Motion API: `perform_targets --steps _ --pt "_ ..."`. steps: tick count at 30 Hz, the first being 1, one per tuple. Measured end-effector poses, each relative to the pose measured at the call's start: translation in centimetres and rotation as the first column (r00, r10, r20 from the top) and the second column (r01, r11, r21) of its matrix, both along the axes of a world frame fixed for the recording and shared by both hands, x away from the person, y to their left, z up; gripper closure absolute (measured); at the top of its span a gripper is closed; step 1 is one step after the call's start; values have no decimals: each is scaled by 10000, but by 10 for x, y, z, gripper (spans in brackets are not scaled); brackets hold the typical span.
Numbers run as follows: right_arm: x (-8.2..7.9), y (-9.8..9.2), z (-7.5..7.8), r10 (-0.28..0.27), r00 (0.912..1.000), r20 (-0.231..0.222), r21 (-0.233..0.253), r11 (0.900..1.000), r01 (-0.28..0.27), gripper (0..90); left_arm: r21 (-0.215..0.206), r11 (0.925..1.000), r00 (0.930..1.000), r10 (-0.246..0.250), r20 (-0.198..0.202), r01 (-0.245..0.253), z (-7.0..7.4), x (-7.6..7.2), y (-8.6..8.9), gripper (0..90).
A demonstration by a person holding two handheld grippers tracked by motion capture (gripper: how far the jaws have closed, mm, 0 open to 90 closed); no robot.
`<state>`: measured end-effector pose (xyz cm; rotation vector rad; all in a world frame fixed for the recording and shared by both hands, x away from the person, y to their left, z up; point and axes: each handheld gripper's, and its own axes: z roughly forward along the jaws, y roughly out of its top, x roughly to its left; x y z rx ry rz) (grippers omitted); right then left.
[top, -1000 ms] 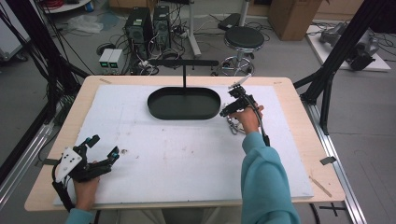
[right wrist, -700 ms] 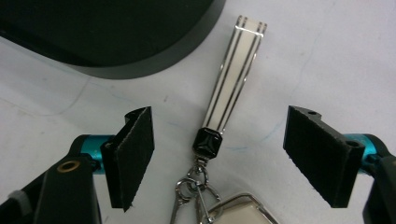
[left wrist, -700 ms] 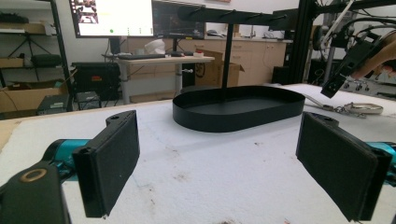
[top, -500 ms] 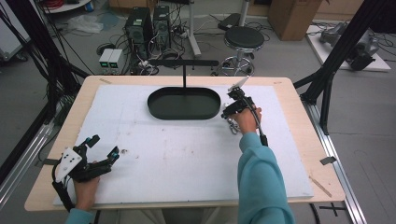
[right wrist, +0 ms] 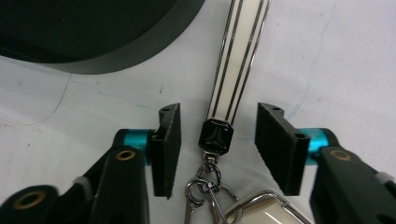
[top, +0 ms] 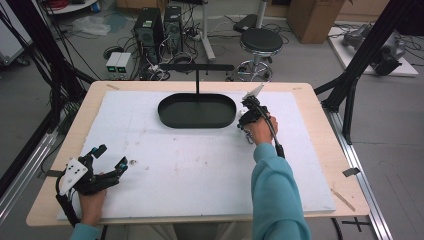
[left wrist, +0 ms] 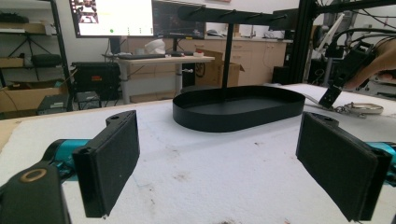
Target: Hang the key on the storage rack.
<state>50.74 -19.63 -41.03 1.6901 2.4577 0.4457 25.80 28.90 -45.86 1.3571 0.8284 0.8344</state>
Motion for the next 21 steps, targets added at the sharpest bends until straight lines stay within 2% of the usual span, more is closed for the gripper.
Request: perform_targets --steps 8,21 --pt "0 1 -1 -89 9998 -150 -74 9999 88 623 2 10000 10000 4 3 -4 0 0 0 139" --pt "1 2 -2 -131 9998 -158 -321 9994 126 680 15 10000 10000 3 6 -3 0 0 0 139"
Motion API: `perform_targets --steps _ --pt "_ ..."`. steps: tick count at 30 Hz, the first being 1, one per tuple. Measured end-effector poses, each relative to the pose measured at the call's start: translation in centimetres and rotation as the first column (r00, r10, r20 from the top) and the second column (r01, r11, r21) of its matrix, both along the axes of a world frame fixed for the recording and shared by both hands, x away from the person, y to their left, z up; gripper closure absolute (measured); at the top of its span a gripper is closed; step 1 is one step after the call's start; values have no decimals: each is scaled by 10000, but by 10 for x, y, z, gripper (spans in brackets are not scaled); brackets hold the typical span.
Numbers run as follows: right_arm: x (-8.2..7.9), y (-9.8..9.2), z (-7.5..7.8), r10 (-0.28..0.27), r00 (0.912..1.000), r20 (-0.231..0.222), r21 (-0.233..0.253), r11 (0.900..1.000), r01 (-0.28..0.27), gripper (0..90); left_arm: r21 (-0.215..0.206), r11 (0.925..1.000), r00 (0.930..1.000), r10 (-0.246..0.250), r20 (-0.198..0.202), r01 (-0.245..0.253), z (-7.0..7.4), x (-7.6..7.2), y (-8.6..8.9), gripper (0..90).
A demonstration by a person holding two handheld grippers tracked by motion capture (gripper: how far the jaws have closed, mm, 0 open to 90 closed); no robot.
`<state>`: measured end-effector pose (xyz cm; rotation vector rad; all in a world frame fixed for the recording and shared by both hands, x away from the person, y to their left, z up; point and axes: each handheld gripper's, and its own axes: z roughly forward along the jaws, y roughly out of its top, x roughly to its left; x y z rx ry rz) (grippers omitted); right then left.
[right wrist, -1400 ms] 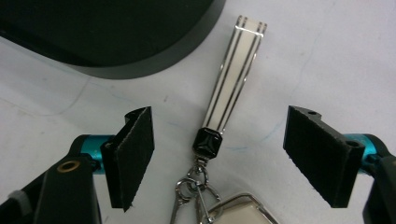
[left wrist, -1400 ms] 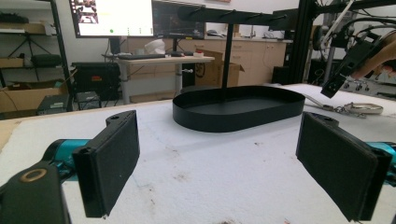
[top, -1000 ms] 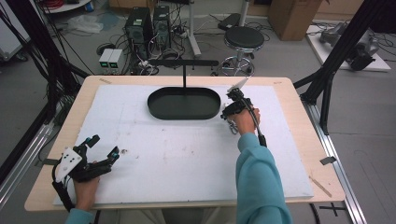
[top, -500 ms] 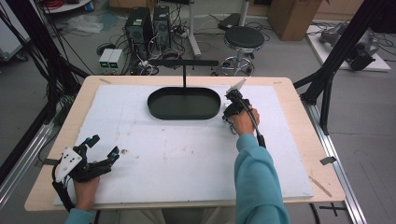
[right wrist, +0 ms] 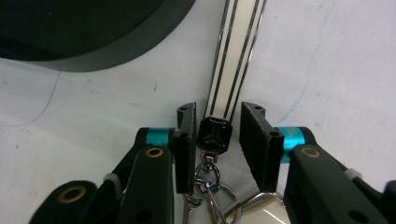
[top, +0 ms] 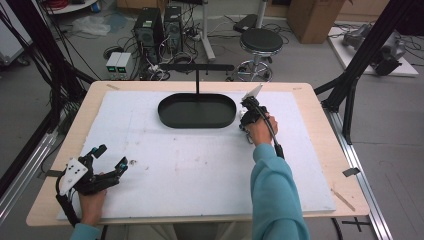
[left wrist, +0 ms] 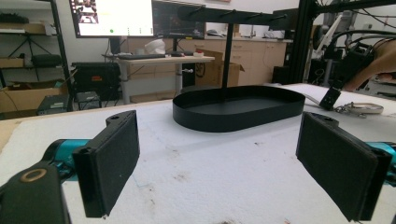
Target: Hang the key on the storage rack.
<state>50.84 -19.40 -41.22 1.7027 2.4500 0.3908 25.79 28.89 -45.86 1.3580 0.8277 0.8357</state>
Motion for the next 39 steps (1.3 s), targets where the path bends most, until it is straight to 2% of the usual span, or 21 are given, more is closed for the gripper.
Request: perform_targets --steps 4,11,16,18,23,29,34,36,37,39 --pt "0 1 0 10 10000 15 -186 9998 -9 730 40 10000 10000 -6 10 6 0 0 0 139" --pt "0 3 1 5 10000 -49 -365 9993 -7 743 14 10000 10000 -6 15 6 0 0 0 139" --pt "1 0 2 -39 9999 -116 -250 9997 36 743 8 10000 10000 -1 14 1 0 0 0 139" --pt "0 -2 5 -111 9999 -81 -55 9999 110 744 9 10000 10000 -5 15 5 0 0 0 139" --pt "-2 -5 13 42 9995 317 188 9998 -48 744 9 10000 10000 0 16 0 0 0 0 139" --pt "-6 -8 22 356 9970 691 148 9992 -367 745 29 10000 10000 -20 -1 20 0 0 0 139" --pt "-9 -14 32 390 9936 1061 666 9967 -462 746 30 10000 10000 -13 2 13 0 0 0 139" --pt "-11 -17 37 493 9897 1345 903 9940 -618 746 28 10000 10000 -14 -1 14 0 0 0 139" --pt "-12 -19 42 522 9852 1631 1154 9907 -716 746 29 10000 10000 -17 2 17 0 0 0 139" --pt "-13 -19 44 537 9838 1713 1190 9901 -747 746 39 10000 10000 -9 0 9 0 0 0 139"
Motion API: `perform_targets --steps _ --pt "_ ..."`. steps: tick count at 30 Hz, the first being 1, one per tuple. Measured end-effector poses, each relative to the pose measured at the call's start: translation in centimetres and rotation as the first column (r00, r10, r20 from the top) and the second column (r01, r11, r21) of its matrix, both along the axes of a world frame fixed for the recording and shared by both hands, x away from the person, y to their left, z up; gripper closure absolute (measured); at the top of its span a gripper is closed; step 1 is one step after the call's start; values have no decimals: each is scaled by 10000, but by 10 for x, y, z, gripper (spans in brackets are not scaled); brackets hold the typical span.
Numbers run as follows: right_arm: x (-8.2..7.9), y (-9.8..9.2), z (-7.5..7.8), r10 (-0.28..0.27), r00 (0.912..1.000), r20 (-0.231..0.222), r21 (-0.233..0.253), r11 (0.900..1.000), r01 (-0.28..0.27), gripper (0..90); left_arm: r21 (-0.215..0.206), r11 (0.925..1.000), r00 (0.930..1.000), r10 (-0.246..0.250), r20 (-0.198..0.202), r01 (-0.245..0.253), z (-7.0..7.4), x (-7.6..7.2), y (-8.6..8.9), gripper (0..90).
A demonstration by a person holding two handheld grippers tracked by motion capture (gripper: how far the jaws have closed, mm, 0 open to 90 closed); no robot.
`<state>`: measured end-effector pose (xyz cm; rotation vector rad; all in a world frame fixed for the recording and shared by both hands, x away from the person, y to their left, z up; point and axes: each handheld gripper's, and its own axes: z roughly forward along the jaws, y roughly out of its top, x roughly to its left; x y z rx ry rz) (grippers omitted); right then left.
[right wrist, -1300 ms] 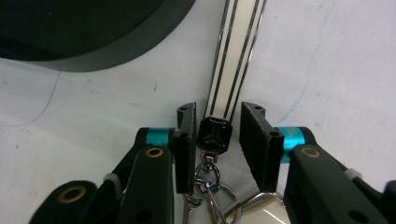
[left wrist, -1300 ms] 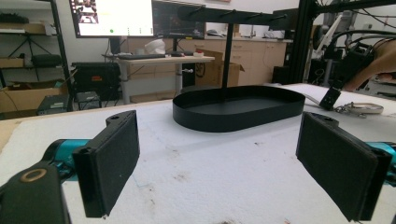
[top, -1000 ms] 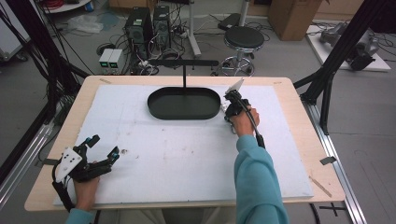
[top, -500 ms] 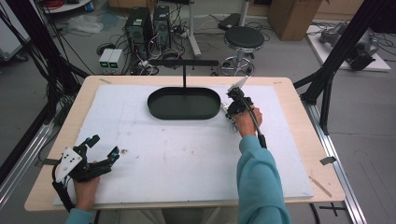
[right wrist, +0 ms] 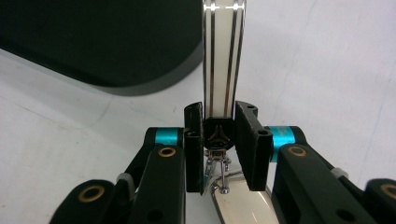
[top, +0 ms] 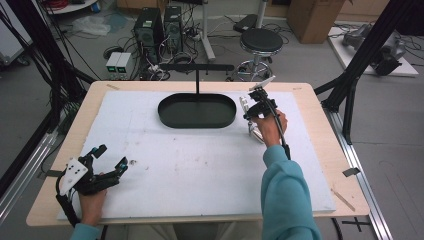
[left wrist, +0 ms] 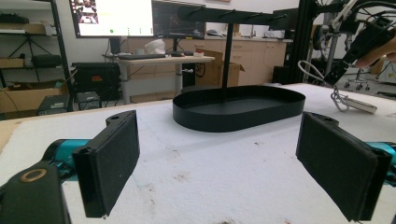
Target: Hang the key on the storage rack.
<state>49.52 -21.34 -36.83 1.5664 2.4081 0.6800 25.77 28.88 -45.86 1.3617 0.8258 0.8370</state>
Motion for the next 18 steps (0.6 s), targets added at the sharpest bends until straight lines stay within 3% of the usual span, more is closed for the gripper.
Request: perform_targets --steps 6,10,14,18 --pt "-5 -1 11 425 9949 918 444 9979 -467 746 7 10000 10000 5 0 -5 0 0 0 139" --pt "-9 1 18 637 9898 1272 815 9939 -744 746 13 10000 10000 5 -2 -5 0 0 0 139" --pt "-10 0 23 883 9788 1847 1300 9850 -1134 746 22 10000 10000 6 3 -6 0 0 0 139" --pt "-12 -1 27 1122 9669 2292 1866 9699 -1568 746 20 10000 10000 6 0 -6 0 0 0 139"
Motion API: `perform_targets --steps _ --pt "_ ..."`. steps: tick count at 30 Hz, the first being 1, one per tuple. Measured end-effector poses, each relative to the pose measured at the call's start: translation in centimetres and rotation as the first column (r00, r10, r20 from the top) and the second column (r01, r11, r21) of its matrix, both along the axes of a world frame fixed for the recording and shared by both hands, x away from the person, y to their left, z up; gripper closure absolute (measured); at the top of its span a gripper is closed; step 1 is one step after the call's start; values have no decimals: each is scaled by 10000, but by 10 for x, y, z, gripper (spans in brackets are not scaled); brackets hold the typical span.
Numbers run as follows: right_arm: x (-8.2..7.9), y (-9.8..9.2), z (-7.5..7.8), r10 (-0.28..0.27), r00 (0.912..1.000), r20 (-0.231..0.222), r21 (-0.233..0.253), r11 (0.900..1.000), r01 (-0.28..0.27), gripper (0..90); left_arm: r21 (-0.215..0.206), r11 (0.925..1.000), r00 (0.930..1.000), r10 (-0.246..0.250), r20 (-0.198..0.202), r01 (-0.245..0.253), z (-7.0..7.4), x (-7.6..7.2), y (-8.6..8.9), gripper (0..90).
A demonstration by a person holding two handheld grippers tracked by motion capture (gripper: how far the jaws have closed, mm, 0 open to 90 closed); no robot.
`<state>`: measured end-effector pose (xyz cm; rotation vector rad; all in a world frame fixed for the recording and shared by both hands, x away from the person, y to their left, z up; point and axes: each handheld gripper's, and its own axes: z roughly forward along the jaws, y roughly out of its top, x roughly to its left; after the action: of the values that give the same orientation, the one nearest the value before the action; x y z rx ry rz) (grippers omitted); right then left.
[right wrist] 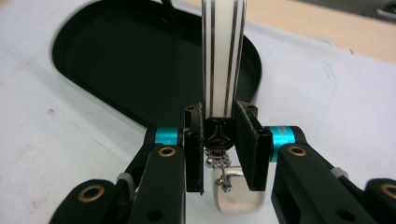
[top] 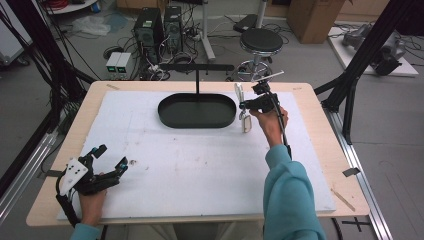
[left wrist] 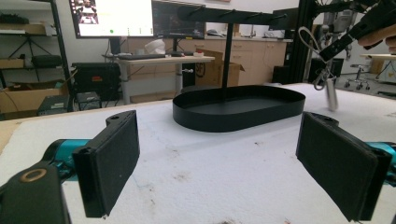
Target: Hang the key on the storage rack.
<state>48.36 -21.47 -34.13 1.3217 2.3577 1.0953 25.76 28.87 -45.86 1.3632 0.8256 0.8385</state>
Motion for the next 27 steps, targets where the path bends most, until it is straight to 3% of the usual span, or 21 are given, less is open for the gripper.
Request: perform_targets --steps 1,9,18,21,27 --pt "0 -1 2 264 9994 242 319 9991 -271 746 0 10000 10000 -2 0 2 0 0 0 139" --pt "1 -4 5 593 9954 758 1268 9895 -687 746 -2 10000 10000 1 -3 -1 0 0 0 139" --pt "6 3 15 1095 9872 1158 1588 9791 -1272 746 11 10000 10000 7 11 -7 0 0 0 139" --pt "8 8 19 1393 9798 1434 1500 9755 -1607 746 16 10000 10000 12 26 -12 0 0 0 139" --pt "15 17 23 1784 9721 1525 1593 9663 -2023 746 14 10000 10000 16 31 -16 0 0 0 139"
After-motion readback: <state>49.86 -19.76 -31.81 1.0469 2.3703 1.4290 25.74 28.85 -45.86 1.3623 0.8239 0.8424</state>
